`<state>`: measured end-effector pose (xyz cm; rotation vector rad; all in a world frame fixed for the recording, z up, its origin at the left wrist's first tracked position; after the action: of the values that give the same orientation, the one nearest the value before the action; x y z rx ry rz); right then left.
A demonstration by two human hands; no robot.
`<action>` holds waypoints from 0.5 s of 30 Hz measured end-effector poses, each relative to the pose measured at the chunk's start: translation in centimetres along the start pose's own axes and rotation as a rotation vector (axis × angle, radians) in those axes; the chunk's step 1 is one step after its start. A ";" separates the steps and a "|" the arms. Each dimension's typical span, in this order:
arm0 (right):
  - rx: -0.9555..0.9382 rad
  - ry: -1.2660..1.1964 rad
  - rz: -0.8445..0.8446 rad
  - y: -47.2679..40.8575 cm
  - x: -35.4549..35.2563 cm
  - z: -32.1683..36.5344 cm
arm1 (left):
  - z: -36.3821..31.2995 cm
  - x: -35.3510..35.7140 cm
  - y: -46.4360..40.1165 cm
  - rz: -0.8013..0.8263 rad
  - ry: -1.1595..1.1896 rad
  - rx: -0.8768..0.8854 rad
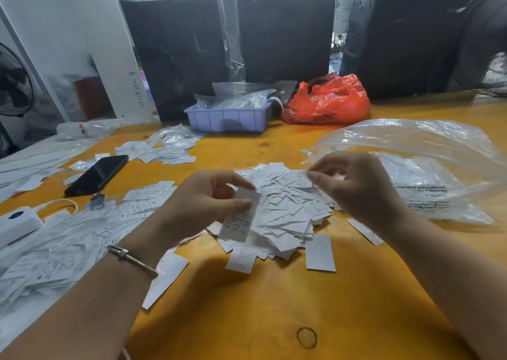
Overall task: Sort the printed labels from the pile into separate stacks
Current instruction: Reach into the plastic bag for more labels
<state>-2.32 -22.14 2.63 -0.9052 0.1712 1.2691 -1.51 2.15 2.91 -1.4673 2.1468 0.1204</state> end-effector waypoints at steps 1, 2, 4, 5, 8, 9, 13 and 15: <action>0.045 0.125 -0.061 -0.5 -0.5 -0.8 | 0.2 -0.6 -0.1 -0.027 -0.029 -0.019; 0.100 0.242 -0.100 -0.9 -0.9 -1.7 | 0.4 -1.1 -0.2 -0.056 -0.064 -0.040; 0.217 0.412 -0.138 -1.4 -1.5 -3.4 | 0.9 -2.0 -0.2 -0.112 -0.111 -0.095; 0.270 0.468 -0.148 -1.6 -1.8 -4.1 | 1.1 -2.4 -0.3 -0.144 -0.123 -0.129; 0.385 0.607 -0.131 -2.0 -2.4 -6.0 | 1.7 -3.4 -0.4 -0.275 -0.216 -0.211; 0.404 0.627 -0.107 -2.2 -2.5 -6.4 | 1.9 -3.8 -0.5 -0.314 -0.281 -0.231; 0.484 0.685 0.047 -2.6 -2.3 -7.5 | 2.8 -5.0 -0.2 -0.331 -0.716 -0.412; 0.484 0.722 0.067 -2.7 -2.1 -7.7 | 3.4 -5.4 0.0 -0.294 -0.852 -0.504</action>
<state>2.05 -28.92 0.07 -0.8956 1.0383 0.8501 1.16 7.89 2.55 -1.5716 1.2367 1.0334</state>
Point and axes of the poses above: each hand's wrist, its own y-axis away from the middle knuckle, its own x-axis out of the palm, z = x × y, the point moved 1 cm from there along -y, towards the middle knuckle, and after that the axes turned 6 degrees about x, right-handed, at the moved point
